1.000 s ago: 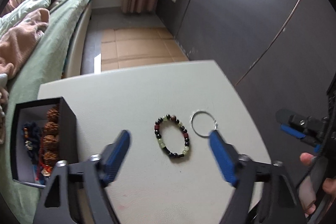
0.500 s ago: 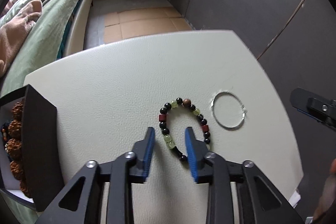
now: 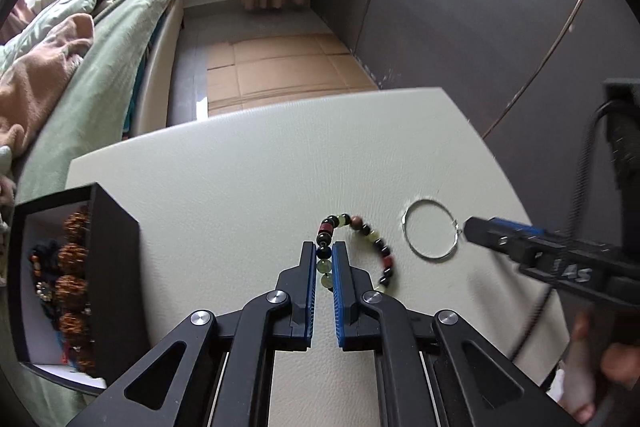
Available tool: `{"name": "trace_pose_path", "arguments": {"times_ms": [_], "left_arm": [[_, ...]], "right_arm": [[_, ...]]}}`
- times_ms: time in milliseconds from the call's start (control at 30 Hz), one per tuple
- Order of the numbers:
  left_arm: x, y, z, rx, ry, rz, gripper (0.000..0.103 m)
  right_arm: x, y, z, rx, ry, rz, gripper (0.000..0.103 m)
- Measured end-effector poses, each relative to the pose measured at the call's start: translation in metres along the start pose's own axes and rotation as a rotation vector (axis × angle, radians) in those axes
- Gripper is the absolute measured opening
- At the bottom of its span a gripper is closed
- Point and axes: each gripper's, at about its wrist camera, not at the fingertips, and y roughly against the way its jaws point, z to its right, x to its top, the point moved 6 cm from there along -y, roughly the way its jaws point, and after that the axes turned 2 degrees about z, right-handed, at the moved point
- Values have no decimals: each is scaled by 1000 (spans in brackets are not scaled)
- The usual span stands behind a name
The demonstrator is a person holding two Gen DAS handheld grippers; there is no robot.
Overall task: Organize jewelry
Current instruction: 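Grasp the black-and-green bead bracelet with the left tool while the right tool grasps the silver hoop, then carry the bead bracelet and silver hoop into the black box and open both tools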
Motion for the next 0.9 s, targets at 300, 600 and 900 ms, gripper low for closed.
{"name": "trace_pose_path", "arguments": {"times_ms": [300, 600, 900], "left_arm": [[10, 26, -12, -44, 34, 56, 8], [13, 47, -27, -56, 67, 95, 8], [13, 84, -39, -74, 111, 169, 8]], "right_arm": [[-1, -12, -9, -22, 27, -14, 16], [-3, -12, -14, -127, 98, 4, 11], [-6, 0, -20, -114, 95, 31, 4]]}}
